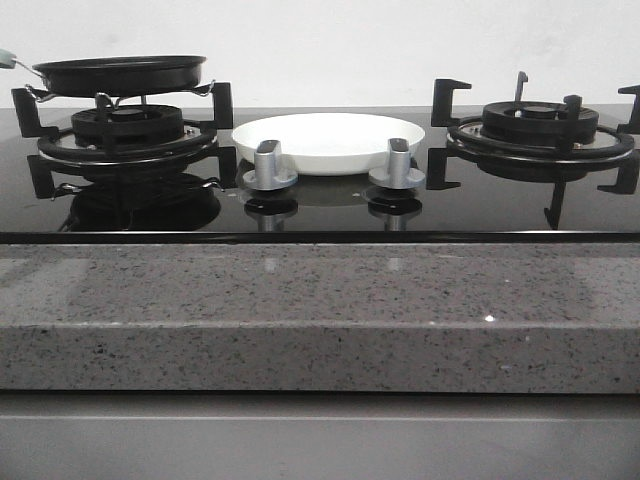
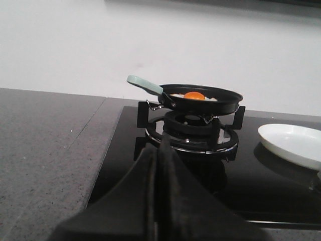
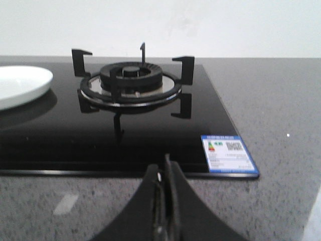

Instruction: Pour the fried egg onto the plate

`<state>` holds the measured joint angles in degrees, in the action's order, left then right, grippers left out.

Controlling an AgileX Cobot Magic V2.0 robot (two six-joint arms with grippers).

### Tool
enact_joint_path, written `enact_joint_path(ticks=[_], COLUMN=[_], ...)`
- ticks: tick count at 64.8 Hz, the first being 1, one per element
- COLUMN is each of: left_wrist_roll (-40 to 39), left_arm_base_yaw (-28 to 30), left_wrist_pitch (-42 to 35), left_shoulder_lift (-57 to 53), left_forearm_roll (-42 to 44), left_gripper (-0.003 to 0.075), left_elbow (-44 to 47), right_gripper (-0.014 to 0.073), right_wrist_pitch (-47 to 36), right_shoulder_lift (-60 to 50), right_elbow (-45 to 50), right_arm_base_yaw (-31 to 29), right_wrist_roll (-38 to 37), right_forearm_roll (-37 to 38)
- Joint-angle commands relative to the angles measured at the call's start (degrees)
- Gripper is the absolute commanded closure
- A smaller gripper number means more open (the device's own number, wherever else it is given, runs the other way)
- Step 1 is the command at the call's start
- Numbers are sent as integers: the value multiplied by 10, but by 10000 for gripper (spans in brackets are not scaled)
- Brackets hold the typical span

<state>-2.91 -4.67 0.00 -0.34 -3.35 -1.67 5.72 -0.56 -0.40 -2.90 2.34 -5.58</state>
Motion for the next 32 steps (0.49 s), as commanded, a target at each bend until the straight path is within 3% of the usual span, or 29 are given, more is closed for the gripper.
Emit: enact_joint_path(ticks=[1, 13, 32], left_wrist_roll=[-4, -4, -4], left_arm_base_yaw=[1, 1, 1], left_wrist_pitch=[-26, 72, 230], left_shoulder_lift=[-7, 30, 166], left_forearm_roll=[-19, -26, -26], left_gripper=[739, 739, 739], left_elbow=[-52, -173, -346], right_gripper=[661, 661, 661], right_wrist_pitch=[-39, 39, 143], right_shoulder_lift=[-11, 13, 140], right_elbow=[-56, -167, -334], right_arm_base_yaw=[-3, -3, -3], right_wrist_roll=[3, 3, 3], right_forearm_roll=[-7, 15, 22])
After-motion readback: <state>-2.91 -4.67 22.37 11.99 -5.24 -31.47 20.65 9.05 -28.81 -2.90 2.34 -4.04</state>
